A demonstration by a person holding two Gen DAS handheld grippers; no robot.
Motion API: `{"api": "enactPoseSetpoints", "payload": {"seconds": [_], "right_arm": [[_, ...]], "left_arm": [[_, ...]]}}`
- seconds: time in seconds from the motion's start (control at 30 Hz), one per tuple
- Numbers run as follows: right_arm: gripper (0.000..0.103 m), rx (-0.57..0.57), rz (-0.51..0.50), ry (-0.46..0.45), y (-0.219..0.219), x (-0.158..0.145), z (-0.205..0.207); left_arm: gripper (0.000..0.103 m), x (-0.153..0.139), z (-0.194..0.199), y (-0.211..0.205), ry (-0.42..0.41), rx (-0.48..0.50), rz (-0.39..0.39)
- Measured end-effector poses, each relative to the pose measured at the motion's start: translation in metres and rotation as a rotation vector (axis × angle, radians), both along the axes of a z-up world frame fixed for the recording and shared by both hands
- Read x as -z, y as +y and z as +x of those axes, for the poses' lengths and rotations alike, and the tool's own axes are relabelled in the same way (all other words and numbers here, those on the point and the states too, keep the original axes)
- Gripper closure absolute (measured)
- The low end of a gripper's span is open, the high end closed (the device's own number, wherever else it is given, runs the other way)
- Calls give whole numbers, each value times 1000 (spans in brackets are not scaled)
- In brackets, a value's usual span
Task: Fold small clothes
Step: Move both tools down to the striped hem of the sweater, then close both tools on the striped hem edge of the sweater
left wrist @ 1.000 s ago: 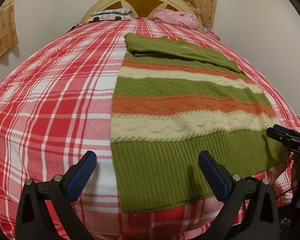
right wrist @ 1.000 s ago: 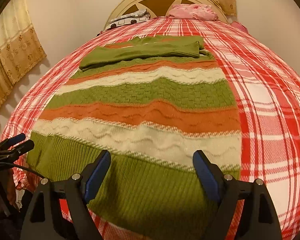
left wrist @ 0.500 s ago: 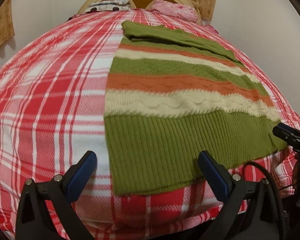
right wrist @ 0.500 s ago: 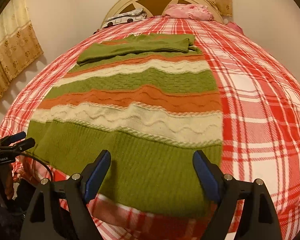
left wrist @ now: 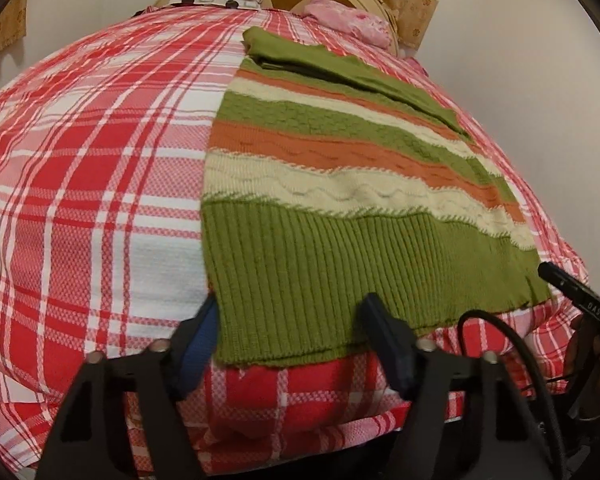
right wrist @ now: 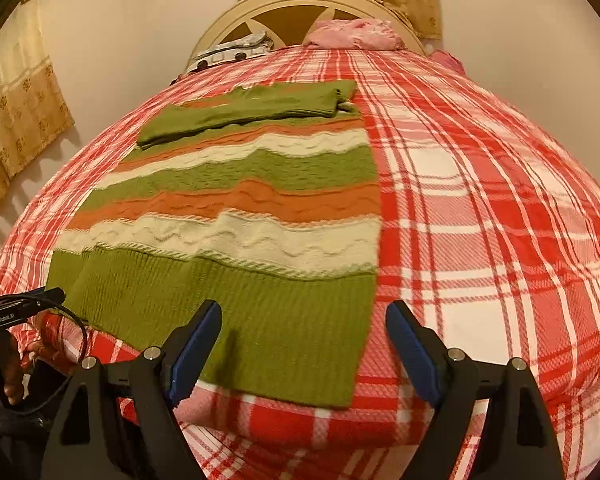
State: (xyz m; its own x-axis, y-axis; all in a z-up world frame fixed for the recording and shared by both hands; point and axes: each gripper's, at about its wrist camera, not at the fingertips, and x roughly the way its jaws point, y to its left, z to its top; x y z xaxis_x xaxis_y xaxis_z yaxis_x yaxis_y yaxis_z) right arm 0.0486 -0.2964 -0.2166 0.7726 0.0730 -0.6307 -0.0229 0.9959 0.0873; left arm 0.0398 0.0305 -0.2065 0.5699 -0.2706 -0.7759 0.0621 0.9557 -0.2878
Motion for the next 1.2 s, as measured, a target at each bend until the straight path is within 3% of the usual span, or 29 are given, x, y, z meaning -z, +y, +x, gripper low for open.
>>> {"api": "enactPoseSetpoints", "payload": {"seconds": [0.23,0.4,0.57,0.77,0.87,0.93,1.03,1.07,1.13,1.17,1.2], "right_arm": [[18,-7,37,17,-9,5,-3],[18,-4,44,20,-11,7,-6],[18,21,57,21,-20,5,-9],[19,15,48,23,-19,7,-15],[28,-30,93,16,-15,7,-13],[34,-32,64,0,-9,9,-13],[68,-40,82,4,-9,10,-13],[80,-43,113,10,-11,12,-12],[86,-60,166,4,-15,15,-12],[88,-66,187,7,-17,16,-10],[89,-67,242,4,-23,17,-10]], "left_arm": [[52,0,-5,11,-1,-14,-49],[52,-3,-8,7,-12,-20,-7],[50,-4,-11,-1,-32,-20,106],[49,2,-11,3,-24,-24,99],[43,3,-10,0,-41,-7,88],[30,5,-8,-2,-52,21,64],[31,5,-9,-6,-64,40,69],[33,4,-10,-7,-71,48,59],[63,1,-11,-7,-80,65,46],[71,0,-11,-8,-79,76,43],[85,-1,-13,-9,-82,86,37]]}}
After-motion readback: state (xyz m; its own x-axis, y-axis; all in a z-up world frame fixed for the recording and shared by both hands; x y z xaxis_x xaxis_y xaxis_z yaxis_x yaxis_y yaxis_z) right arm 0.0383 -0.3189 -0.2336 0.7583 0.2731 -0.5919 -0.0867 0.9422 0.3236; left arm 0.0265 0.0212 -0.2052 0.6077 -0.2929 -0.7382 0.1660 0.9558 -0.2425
